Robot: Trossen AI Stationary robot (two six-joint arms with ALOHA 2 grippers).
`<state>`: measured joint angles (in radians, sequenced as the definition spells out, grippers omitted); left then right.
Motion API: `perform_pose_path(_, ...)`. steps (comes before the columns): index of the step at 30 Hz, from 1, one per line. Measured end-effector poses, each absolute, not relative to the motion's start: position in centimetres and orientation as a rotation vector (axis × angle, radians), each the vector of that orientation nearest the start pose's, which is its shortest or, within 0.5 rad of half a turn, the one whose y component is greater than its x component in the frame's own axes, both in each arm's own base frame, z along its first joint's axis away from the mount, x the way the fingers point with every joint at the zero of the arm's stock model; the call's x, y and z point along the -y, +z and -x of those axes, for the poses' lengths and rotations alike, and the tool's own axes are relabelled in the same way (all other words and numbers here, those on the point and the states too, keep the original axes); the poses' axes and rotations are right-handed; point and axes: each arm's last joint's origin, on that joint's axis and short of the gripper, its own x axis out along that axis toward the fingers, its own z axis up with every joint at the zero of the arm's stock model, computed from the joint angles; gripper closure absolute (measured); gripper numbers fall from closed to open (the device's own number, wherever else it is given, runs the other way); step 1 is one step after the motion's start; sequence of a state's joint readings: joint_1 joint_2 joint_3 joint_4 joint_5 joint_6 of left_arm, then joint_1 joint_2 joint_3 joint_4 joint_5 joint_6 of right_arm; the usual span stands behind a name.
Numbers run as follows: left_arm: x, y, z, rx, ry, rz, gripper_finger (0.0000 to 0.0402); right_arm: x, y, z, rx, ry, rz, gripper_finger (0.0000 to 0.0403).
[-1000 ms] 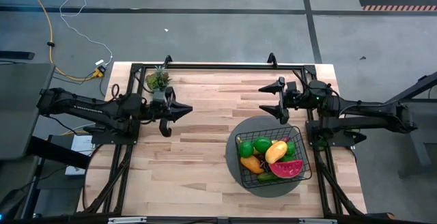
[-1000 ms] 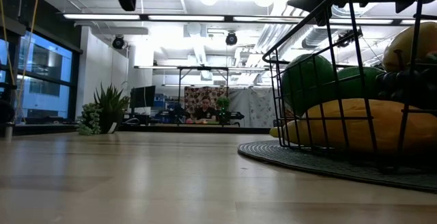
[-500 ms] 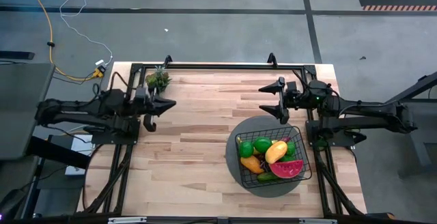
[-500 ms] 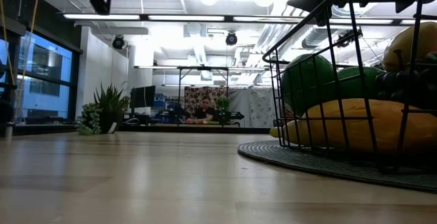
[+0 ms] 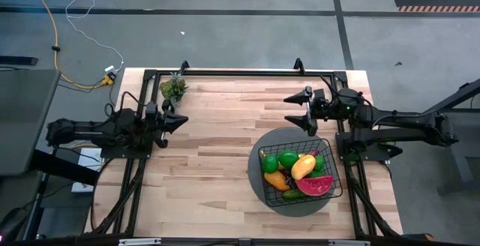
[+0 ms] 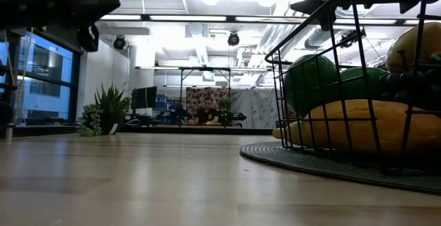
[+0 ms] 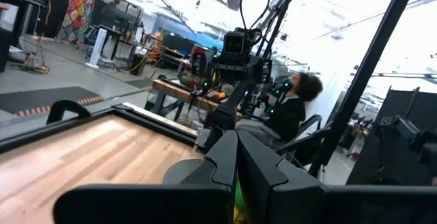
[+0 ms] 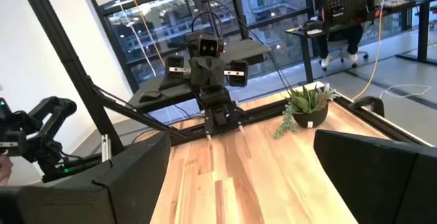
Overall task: Build produce basket
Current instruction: Return to Home Position
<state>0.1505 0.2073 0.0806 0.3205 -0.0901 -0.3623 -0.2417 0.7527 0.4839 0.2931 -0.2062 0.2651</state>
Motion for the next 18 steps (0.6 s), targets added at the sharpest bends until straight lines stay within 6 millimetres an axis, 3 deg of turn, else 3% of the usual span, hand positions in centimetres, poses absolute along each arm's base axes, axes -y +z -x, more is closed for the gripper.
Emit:
perform_pose_path(6,-1.9,18.2,-10.3,0.198,0.246,0.359,0.0401,3.7,27.7,-17.2,0.006,-0.054,-0.266,0.0057)
perform_pose_path(13,-2.0,17.7,-10.2,0.127,0.299,0.248,0.0401,3.7,27.6,-17.2,0.007,-0.065,-0.315,0.0057)
perform_pose_path(18,-1.9,16.6,-10.2,0.002,0.222,0.252,0.0401,3.7,27.7,-17.2,0.008,-0.065,-0.315,0.0057)
